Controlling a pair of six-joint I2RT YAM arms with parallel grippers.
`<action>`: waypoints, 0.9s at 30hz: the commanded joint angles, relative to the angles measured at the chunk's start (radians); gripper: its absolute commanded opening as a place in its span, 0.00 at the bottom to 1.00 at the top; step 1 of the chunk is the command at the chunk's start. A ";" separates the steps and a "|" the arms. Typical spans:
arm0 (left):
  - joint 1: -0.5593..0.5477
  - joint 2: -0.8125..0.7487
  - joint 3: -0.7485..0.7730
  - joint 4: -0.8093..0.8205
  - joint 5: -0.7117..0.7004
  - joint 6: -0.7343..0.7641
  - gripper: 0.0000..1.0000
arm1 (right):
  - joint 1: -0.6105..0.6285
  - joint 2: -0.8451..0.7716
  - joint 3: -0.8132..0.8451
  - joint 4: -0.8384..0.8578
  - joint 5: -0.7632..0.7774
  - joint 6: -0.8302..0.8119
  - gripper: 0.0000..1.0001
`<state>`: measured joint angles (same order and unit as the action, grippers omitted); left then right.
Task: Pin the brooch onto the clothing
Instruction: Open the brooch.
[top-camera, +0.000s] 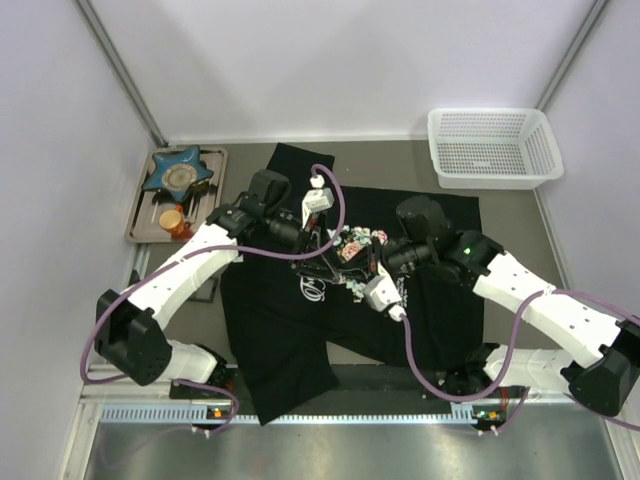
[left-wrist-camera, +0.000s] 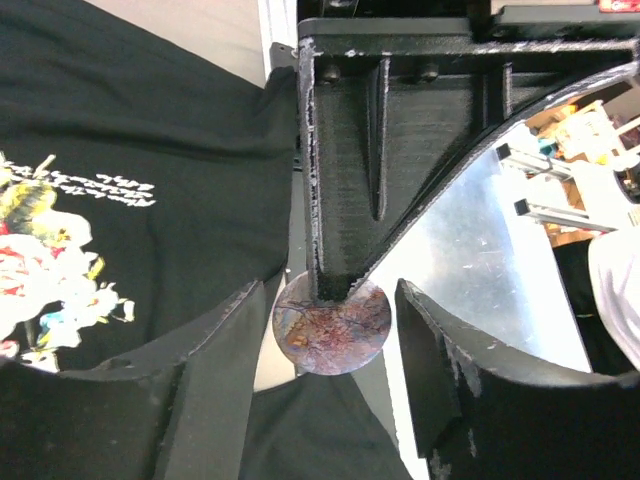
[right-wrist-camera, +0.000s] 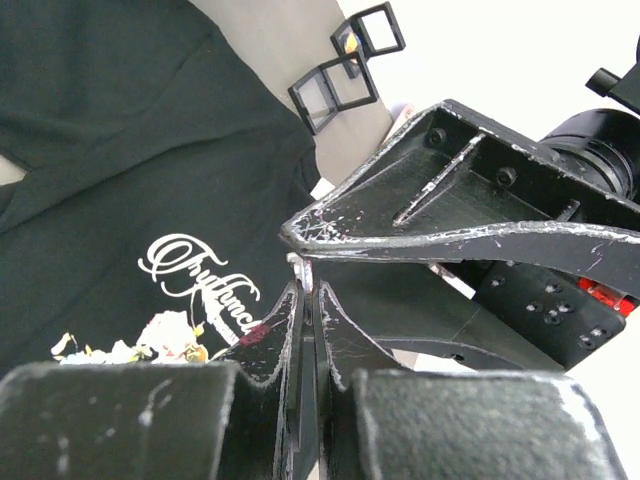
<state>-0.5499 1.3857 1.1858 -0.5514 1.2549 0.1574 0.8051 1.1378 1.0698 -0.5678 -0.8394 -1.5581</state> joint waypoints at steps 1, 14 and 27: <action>0.028 -0.030 0.043 0.042 -0.044 -0.018 0.67 | 0.006 0.022 0.114 0.019 0.006 0.154 0.00; 0.320 -0.204 -0.086 0.547 -0.207 -0.412 0.72 | -0.287 0.172 0.311 0.090 -0.073 1.364 0.00; 0.180 -0.215 -0.141 0.556 -0.198 -0.341 0.61 | -0.299 0.195 0.256 0.212 -0.224 1.767 0.00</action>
<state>-0.3473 1.1755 1.0496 -0.0502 1.0370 -0.2012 0.5076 1.3243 1.3331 -0.4156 -0.9993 0.1009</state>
